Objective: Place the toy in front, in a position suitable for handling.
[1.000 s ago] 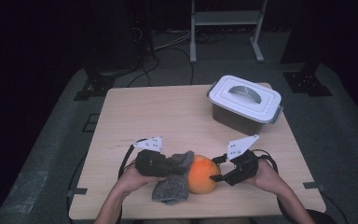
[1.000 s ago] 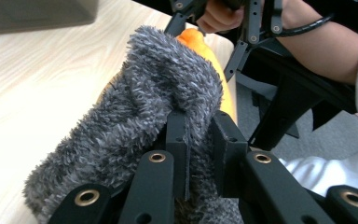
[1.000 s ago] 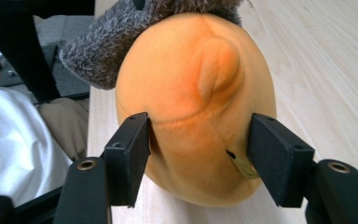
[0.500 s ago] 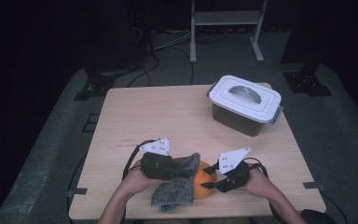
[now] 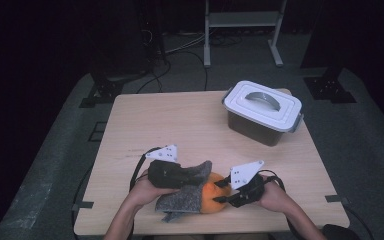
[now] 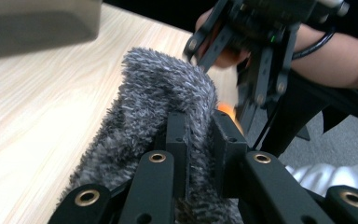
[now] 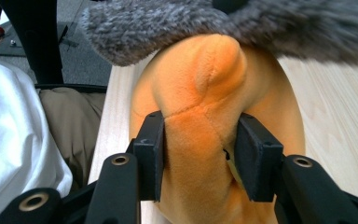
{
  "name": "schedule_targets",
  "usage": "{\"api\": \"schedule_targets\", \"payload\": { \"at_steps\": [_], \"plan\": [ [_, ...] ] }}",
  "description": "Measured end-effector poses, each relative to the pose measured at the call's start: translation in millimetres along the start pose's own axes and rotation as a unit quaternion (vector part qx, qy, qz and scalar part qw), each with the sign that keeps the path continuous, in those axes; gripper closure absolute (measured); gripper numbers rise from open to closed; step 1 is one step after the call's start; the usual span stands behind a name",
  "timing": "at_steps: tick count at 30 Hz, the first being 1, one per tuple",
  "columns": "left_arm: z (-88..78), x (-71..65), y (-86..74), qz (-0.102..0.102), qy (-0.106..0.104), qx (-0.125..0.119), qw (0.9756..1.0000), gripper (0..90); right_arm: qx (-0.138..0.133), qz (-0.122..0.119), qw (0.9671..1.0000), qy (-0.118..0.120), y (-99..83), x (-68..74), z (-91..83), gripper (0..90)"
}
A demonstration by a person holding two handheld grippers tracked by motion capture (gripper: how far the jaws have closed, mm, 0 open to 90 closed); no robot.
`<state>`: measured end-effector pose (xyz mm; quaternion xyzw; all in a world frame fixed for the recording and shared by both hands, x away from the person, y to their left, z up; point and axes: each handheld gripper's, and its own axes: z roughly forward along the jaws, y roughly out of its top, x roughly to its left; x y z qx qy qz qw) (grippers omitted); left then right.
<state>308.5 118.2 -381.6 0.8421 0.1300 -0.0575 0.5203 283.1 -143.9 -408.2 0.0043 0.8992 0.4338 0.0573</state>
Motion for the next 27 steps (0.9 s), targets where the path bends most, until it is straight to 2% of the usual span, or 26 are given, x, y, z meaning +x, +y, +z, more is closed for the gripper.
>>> {"api": "schedule_targets", "payload": {
  "at_steps": [3, 8, 12, 17, 20, 22, 27],
  "plan": [
    [4.2, -0.5, -0.9, 0.002, 0.003, 0.009, 1.0, 79.2, 0.01, -0.01, 0.9999, 0.002, 0.5, 1.6, 0.7, 55.7],
    [-2.1, 5.9, -6.6, -0.009, 0.011, 0.009, 0.9999, 79.3, -0.004, 0.005, 1.0, 0.006, -5.6, -5.5, -4.6, 57.1],
    [-9.1, 11.6, -11.2, -0.02, 0.013, 0.009, 0.9997, 79.2, -0.015, 0.022, 0.9996, 0.003, -13.0, -14.4, -11.0, 57.3],
    [-12.6, 14.6, -14.0, -0.024, 0.02, 0.001, 0.9995, 79.0, -0.03, 0.063, 0.9976, -0.003, -27.8, -28.9, -23.9, 56.1],
    [-12.5, 15.3, -14.8, -0.028, 0.019, -0.005, 0.9994, 79.0, -0.032, 0.078, 0.9964, -0.007, -33.1, -33.9, -28.5, 54.6],
    [-11.8, 15.4, -15.0, -0.031, 0.018, -0.006, 0.9993, 79.0, -0.031, 0.09, 0.9954, -0.008, -33.1, -34.6, -29.6, 51.6],
    [-8.3, 16.2, -15.9, -0.033, 0.02, -0.004, 0.9993, 79.0, -0.024, 0.105, 0.9941, -0.009, -23.7, -32.7, -30.6, 35.9]
  ]
}}
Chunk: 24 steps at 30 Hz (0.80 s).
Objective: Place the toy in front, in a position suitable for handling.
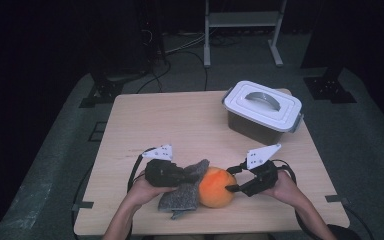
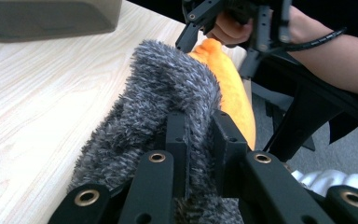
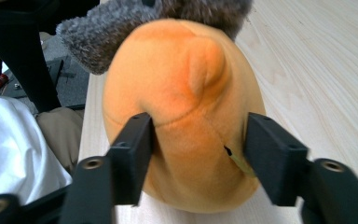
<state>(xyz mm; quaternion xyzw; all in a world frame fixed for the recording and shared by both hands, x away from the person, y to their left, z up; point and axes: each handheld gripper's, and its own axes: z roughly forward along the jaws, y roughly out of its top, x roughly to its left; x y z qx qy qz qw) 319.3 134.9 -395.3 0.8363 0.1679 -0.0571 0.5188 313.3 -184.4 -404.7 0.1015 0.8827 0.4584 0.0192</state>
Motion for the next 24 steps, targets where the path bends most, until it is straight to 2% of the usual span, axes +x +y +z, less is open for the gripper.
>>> {"api": "schedule_targets", "payload": {
  "at_steps": [5, 7, 8, 10, 12, 13, 16, 18, 19, 21, 24],
  "plan": [
    [2.8, -2.1, 1.4, 0.003, -0.003, -0.001, 1.0, 79.0, 0.001, -0.012, 0.9999, -0.003, 11.4, 9.5, 3.7, 29.3],
    [4.8, -2.7, 1.5, 0.004, -0.006, -0.001, 1.0, 79.1, 0.009, -0.011, 0.9998, -0.009, 14.9, 12.1, 8.1, 28.5],
    [5.3, -2.8, 1.3, 0.003, -0.008, -0.001, 1.0, 79.1, 0.015, -0.009, 0.9998, -0.014, 15.7, 12.6, 11.5, 30.7],
    [3.7, -1.2, 0.5, -0.002, -0.011, -0.001, 0.9999, 79.1, 0.011, -0.007, 0.9998, -0.016, 15.5, 14.6, 16.5, 45.0],
    [-1.9, 0.7, 0.3, -0.006, -0.014, -0.011, 0.9998, 79.2, -0.007, -0.031, 0.9991, -0.026, 15.3, 18.6, 16.6, 54.4],
    [-5.3, 1.1, 1.1, -0.009, -0.015, -0.019, 0.9997, 79.2, -0.018, -0.029, 0.999, -0.027, 16.1, 18.8, 16.1, 55.9],
    [-15.3, 0.3, 6.0, -0.005, -0.022, -0.045, 0.9987, 79.2, -0.054, -0.018, 0.998, -0.027, 18.8, 20.0, 18.6, 56.6],
    [-19.3, -1.3, 8.4, -0.002, -0.022, -0.052, 0.9984, 79.2, -0.064, -0.024, 0.9973, -0.027, 21.4, 22.7, 24.3, 56.1],
    [-19.6, -1.6, 8.5, 0.0, -0.018, -0.048, 0.9987, 79.1, -0.064, -0.026, 0.9973, -0.024, 22.7, 23.8, 27.9, 55.5],
    [-17.1, -0.8, 6.1, 0.0, -0.009, -0.029, 0.9995, 79.1, -0.046, -0.039, 0.998, -0.02, 23.5, 23.6, 34.9, 53.8],
    [-16.0, 3.2, 1.7, -0.011, -0.012, -0.033, 0.9993, 79.1, -0.04, -0.038, 0.9984, -0.015, 20.2, 19.5, 35.3, 51.8]
  ]
}}
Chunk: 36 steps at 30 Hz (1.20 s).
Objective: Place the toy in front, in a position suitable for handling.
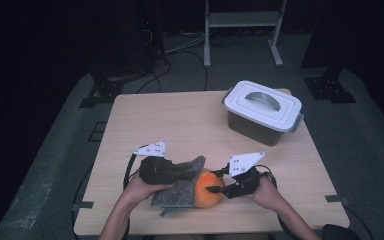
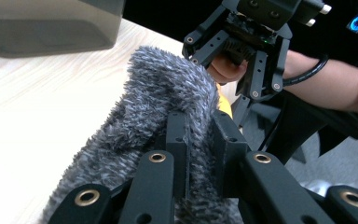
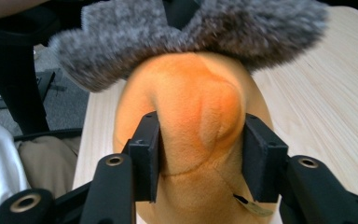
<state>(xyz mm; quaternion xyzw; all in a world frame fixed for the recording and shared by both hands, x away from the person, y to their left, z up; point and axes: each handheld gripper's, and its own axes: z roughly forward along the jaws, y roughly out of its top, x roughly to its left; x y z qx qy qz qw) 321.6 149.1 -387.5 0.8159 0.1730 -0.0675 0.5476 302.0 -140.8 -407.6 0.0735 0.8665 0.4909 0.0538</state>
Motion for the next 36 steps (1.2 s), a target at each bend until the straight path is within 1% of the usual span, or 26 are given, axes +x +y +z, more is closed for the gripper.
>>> {"api": "schedule_targets", "payload": {
  "at_steps": [1, 4, 6, 9, 12, 14, 16, 18, 21, 22, 24, 26, 27, 28, 29, 30, 31, 33, 34, 36],
  "plan": [
    [-0.8, 1.1, -0.4, 0.0, 0.001, 0.0, 1.0, 79.2, 0.003, 0.0, 1.0, -0.002, -0.9, -2.2, -2.3, 51.2],
    [-2.2, 2.1, -1.4, -0.003, 0.002, -0.002, 1.0, 79.1, 0.002, 0.022, 0.9997, -0.004, -7.4, -10.4, -9.7, 49.9],
    [-2.9, 3.3, -2.4, -0.007, -0.006, -0.011, 0.9999, 79.0, 0.003, 0.034, 0.9994, -0.008, -12.5, -15.3, -14.9, 49.4],
    [-2.8, 4.8, -3.3, -0.012, -0.01, -0.014, 0.9998, 79.0, 0.003, 0.052, 0.9986, -0.011, -19.6, -23.1, -22.6, 48.5],
    [0.4, 5.1, -4.5, -0.015, -0.013, -0.013, 0.9997, 79.0, 0.002, 0.068, 0.9976, -0.01, -25.3, -26.6, -26.2, 46.4],
    [3.2, 4.7, -4.6, -0.014, -0.011, -0.01, 0.9998, 79.0, 0.006, 0.073, 0.9973, -0.011, -25.3, -26.2, -26.7, 41.9],
    [6.3, 3.9, -5.1, -0.015, -0.005, -0.008, 0.9998, 79.0, 0.016, 0.07, 0.9973, -0.012, -21.1, -24.9, -27.7, 35.5],
    [8.6, 4.4, -6.0, -0.015, -0.011, -0.006, 0.9998, 79.0, 0.02, 0.056, 0.9979, -0.024, -15.2, -20.9, -30.9, 30.6],
    [14.7, 2.7, -6.2, -0.016, -0.02, -0.005, 0.9997, 79.0, 0.008, 0.044, 0.9987, -0.024, -6.8, -15.3, -34.5, 28.4],
    [16.6, 2.2, -5.8, -0.014, -0.022, -0.003, 0.9997, 79.0, 0.009, 0.035, 0.999, -0.025, -3.6, -12.6, -33.6, 28.0],
    [19.9, 0.6, -5.1, -0.011, -0.022, 0.0, 0.9997, 79.0, 0.022, 0.011, 0.9994, -0.026, 1.9, -6.6, -28.0, 27.2],
    [22.0, -0.1, -6.0, -0.012, -0.022, 0.006, 0.9997, 79.0, 0.044, -0.006, 0.9986, -0.03, 3.7, -2.4, -19.2, 27.0],
    [22.7, -0.2, -6.9, -0.015, -0.021, 0.005, 0.9996, 79.0, 0.051, -0.004, 0.9982, -0.03, 3.3, -2.0, -15.7, 28.5],
    [22.7, 0.4, -7.5, -0.017, -0.022, 0.004, 0.9996, 79.0, 0.052, 0.003, 0.9983, -0.026, 2.5, -2.9, -13.5, 32.3],
    [22.7, 1.0, -7.6, -0.018, -0.025, 0.005, 0.9995, 79.0, 0.053, 0.01, 0.9982, -0.025, 1.8, -3.1, -12.2, 38.0],
    [22.8, 1.0, -7.5, -0.017, -0.028, 0.004, 0.9995, 79.1, 0.057, 0.009, 0.9981, -0.023, 2.0, -2.1, -11.8, 43.1],
    [22.8, 0.4, -7.1, -0.018, -0.03, 0.002, 0.9994, 79.0, 0.057, 0.002, 0.9981, -0.023, 2.9, -0.4, -12.3, 49.0],
    [19.8, 0.0, -5.4, -0.015, -0.028, 0.0, 0.9995, 79.1, 0.044, -0.012, 0.9986, -0.028, 4.0, 2.5, -13.9, 56.0],
    [17.0, -0.1, -4.0, -0.013, -0.027, -0.003, 0.9996, 79.1, 0.033, -0.01, 0.999, -0.029, 3.8, 2.7, -13.9, 57.5],
    [10.6, -0.6, -1.3, -0.009, -0.023, -0.009, 0.9997, 79.2, 0.008, -0.002, 0.9997, -0.022, 4.3, 0.8, -12.6, 59.5]
  ]
}}
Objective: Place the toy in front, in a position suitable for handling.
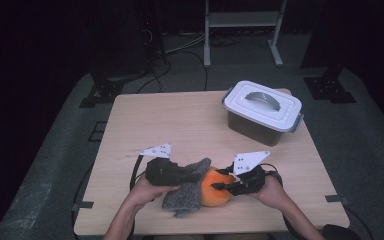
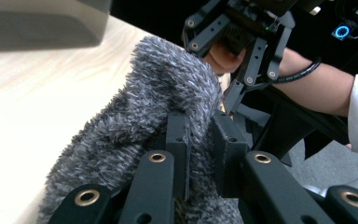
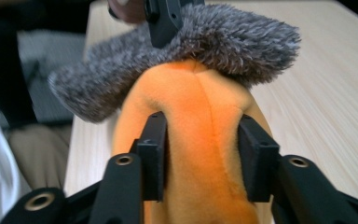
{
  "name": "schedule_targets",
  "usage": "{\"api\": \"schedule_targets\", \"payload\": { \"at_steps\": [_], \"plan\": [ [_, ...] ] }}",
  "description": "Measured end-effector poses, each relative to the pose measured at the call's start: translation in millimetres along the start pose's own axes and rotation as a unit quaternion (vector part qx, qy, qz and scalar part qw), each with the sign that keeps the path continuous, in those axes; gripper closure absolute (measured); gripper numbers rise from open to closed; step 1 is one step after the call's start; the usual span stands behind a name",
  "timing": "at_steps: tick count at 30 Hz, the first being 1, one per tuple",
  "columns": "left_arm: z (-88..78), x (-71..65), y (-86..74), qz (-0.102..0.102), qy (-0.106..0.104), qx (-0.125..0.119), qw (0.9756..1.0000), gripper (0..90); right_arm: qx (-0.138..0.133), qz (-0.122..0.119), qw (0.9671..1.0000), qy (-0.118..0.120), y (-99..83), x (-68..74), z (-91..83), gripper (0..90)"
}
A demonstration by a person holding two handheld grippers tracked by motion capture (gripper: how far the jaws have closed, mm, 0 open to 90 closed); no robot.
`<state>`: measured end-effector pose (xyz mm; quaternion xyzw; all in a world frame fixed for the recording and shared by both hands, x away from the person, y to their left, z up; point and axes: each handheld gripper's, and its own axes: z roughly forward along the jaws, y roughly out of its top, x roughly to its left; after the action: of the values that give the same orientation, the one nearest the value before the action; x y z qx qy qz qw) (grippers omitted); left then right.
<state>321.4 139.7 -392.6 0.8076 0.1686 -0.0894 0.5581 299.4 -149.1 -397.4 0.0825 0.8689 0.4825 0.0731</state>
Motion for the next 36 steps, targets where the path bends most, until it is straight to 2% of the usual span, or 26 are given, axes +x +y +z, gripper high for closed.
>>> {"api": "schedule_targets", "payload": {
  "at_steps": [3, 6, 9, 10, 12, 15, 18, 21, 25, 29, 34, 36],
  "plan": [
    [-12.9, -1.7, 5.0, 0.005, -0.001, -0.019, 0.9998, 79.2, -0.034, 0.011, 0.9994, 0.007, 4.5, -0.5, 3.8, 59.8],
    [-21.7, -3.4, 8.6, 0.009, 0.014, -0.021, 0.9996, 79.1, -0.057, 0.02, 0.9981, 0.013, 6.2, -2.2, 9.4, 58.6],
    [-12.4, 0.1, 1.9, 0.004, 0.024, 0.005, 0.9997, 79.2, -0.022, 0.008, 0.9997, 0.006, 3.3, -2.8, 16.9, 55.3],
    [-8.9, 2.9, -1.4, -0.002, 0.018, 0.006, 0.9998, 79.2, -0.008, 0.0, 1.0, 0.005, 0.2, -4.1, 19.6, 53.8],
    [-7.2, 7.4, -3.9, -0.012, 0.011, 0.0, 0.9999, 79.2, -0.009, 0.007, 0.9999, 0.009, -5.1, -7.7, 17.2, 51.3],
    [-5.2, 7.3, -4.3, -0.009, 0.024, 0.011, 0.9996, 79.1, 0.002, 0.014, 0.9999, 0.006, -8.4, -11.6, 9.5, 46.7],
    [-0.5, 10.1, -8.0, -0.016, 0.021, 0.015, 0.9995, 79.2, 0.016, 0.014, 0.9998, 0.0, -12.7, -14.1, 3.2, 44.8],
    [2.9, 12.1, -10.1, -0.021, 0.022, 0.017, 0.9994, 79.1, 0.026, 0.02, 0.9994, -0.011, -17.2, -17.1, -3.8, 44.1],
    [6.5, 11.7, -10.6, -0.021, 0.022, 0.022, 0.9993, 79.0, 0.037, 0.043, 0.9978, -0.034, -20.7, -21.6, -11.3, 43.4],
    [10.6, 10.2, -10.1, -0.022, 0.02, 0.02, 0.9994, 79.0, 0.049, 0.051, 0.9961, -0.053, -20.9, -23.5, -15.6, 43.9],
    [12.2, 10.2, -9.8, -0.026, 0.028, 0.021, 0.9991, 78.9, 0.058, 0.056, 0.996, -0.038, -16.1, -20.1, -18.6, 38.4],
    [12.1, 10.3, -9.6, -0.026, 0.029, 0.02, 0.999, 78.9, 0.054, 0.049, 0.997, -0.027, -12.5, -16.2, -17.6, 32.9]
  ]
}}
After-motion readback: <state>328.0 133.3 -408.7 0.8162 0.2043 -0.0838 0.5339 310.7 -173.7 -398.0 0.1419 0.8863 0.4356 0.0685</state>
